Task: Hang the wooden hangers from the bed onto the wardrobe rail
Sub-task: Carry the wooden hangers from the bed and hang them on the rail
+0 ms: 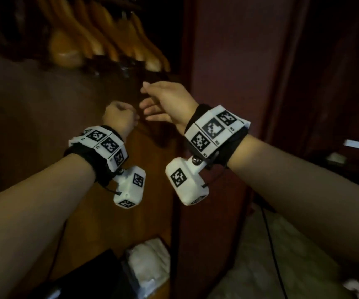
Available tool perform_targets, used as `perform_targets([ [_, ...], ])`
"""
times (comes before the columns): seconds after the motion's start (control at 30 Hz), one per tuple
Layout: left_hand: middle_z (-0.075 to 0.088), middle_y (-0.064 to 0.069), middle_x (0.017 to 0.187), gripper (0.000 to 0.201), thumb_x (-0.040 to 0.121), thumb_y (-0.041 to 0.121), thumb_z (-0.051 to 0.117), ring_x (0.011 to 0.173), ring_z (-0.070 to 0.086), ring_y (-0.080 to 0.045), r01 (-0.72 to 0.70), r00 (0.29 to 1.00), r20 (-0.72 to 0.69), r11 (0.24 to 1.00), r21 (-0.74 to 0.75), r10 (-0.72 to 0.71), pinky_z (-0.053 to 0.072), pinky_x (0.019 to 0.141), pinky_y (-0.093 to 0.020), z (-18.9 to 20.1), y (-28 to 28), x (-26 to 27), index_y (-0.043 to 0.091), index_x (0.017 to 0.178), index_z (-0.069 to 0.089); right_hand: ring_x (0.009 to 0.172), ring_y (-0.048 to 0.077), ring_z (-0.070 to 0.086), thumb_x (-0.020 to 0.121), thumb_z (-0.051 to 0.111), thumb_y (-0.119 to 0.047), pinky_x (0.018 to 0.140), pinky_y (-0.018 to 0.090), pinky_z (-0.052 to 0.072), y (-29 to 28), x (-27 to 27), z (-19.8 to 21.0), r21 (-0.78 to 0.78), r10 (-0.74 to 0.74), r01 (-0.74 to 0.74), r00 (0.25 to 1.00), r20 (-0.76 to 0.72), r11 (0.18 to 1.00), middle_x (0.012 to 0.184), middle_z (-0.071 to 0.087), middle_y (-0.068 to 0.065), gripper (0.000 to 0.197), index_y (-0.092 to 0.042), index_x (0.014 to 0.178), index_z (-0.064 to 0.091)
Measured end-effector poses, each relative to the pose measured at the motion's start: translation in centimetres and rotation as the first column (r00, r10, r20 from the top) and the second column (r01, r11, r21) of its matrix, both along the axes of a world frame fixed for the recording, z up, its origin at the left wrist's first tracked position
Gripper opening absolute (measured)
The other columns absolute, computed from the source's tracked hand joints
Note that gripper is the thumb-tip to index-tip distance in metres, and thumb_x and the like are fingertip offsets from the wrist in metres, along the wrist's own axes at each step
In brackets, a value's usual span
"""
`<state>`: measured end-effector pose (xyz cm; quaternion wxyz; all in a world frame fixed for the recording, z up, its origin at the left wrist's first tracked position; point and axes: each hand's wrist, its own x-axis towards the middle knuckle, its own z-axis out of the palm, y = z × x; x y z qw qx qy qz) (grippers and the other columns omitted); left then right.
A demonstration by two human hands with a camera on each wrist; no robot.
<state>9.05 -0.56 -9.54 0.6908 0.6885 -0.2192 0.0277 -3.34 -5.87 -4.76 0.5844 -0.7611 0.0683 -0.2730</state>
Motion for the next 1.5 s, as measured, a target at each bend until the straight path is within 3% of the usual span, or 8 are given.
perform_targets([
  [0.3,0.058,-0.001,0.063,0.023,0.088,0.005,0.048,0.043,0.048,-0.006,0.466,0.884,-0.050,0.884,0.020,-0.465,0.038,0.043,-0.017,-3.3,-20.3,-24.1,0.019,0.071,0.052,0.035,0.004,0.047,0.095,0.050,-0.017,0.046,0.018,0.045,-15.4,-25.4,-4.4,0.126,-0.460,0.462,0.887,-0.049,0.878,0.060,0.053,0.004,0.011,-0.014,0.085,0.054],
  [0.57,0.059,0.000,0.065,0.023,0.091,0.007,0.049,0.037,0.050,0.001,0.724,0.685,-0.132,0.690,0.015,-0.716,0.041,0.042,-0.013,-8.2,-33.4,-49.5,0.021,0.073,0.054,0.049,0.013,0.046,0.094,0.050,-0.011,0.051,0.021,0.042,-25.5,-51.5,-8.5,0.258,-0.793,0.799,0.589,-0.154,0.543,0.062,0.052,0.005,0.020,-0.011,0.075,0.055],
  [0.77,0.058,0.001,0.072,0.010,0.094,0.011,0.048,0.059,0.052,-0.007,0.846,0.532,-0.189,0.530,0.064,-0.825,0.043,0.055,-0.017,-11.5,-40.8,-65.0,0.014,0.096,0.057,0.045,0.012,0.046,0.093,0.049,-0.005,0.047,0.020,0.041,-30.4,-68.5,-12.4,0.330,-0.922,0.911,0.326,-0.207,0.248,0.062,0.050,0.006,0.017,-0.009,0.077,0.055],
  [0.93,0.055,0.001,0.066,0.018,0.094,0.010,0.045,0.050,0.052,-0.005,0.924,0.381,-0.214,0.363,0.117,-0.900,0.041,0.044,-0.011,-15.0,-47.4,-76.0,0.015,0.080,0.054,0.048,0.014,0.049,0.094,0.047,-0.004,0.050,0.021,0.044,-33.6,-80.9,-16.7,0.361,-0.946,0.932,0.079,-0.314,-0.042,0.060,0.053,0.006,0.010,-0.008,0.090,0.055],
  [1.0,0.054,0.000,0.063,0.022,0.093,0.007,0.043,0.047,0.050,-0.007,0.948,0.317,-0.227,0.298,0.116,-0.921,0.037,0.037,-0.010,-16.0,-50.5,-80.0,0.016,0.074,0.049,0.044,0.012,0.051,0.095,0.044,-0.002,0.051,0.023,0.042,-35.1,-85.4,-17.9,0.320,-0.935,0.935,-0.034,-0.352,-0.154,0.047,0.056,0.003,0.015,-0.009,0.087,0.055],
  [1.17,0.057,-0.003,0.061,0.008,0.089,0.008,0.047,0.048,0.050,-0.013,0.975,0.202,-0.305,0.163,0.148,-0.931,0.039,0.040,-0.015,-18.1,-58.3,-88.2,0.009,0.084,0.054,0.033,0.012,0.049,0.092,0.051,-0.004,0.039,0.017,0.041,-38.9,-94.7,-19.1,0.347,-0.872,0.831,-0.293,-0.391,-0.435,0.031,0.052,-0.001,0.023,-0.007,0.071,0.058],
  [1.37,0.055,0.005,0.036,0.025,0.090,0.007,0.047,0.052,0.050,-0.017,0.974,0.118,-0.366,0.036,0.224,-0.923,0.042,0.051,-0.024,-21.6,-65.6,-97.2,0.011,0.066,0.054,0.033,0.012,0.051,0.092,0.054,-0.009,0.040,0.017,0.043,-43.6,-102.7,-24.3,0.324,-0.793,0.774,-0.348,-0.500,-0.544,0.035,0.053,-0.001,0.020,-0.008,0.072,0.058],
  [1.5,0.059,-0.005,0.057,0.014,0.090,0.007,0.047,0.054,0.051,-0.019,0.963,0.093,-0.391,-0.017,0.268,-0.916,0.042,0.055,-0.027,-24.9,-69.1,-103.1,0.008,0.080,0.057,0.040,0.014,0.050,0.094,0.053,-0.013,0.038,0.016,0.041,-47.3,-109.2,-28.7,0.280,-0.730,0.766,-0.334,-0.597,-0.579,0.046,0.055,0.003,0.014,-0.005,0.086,0.061],
])
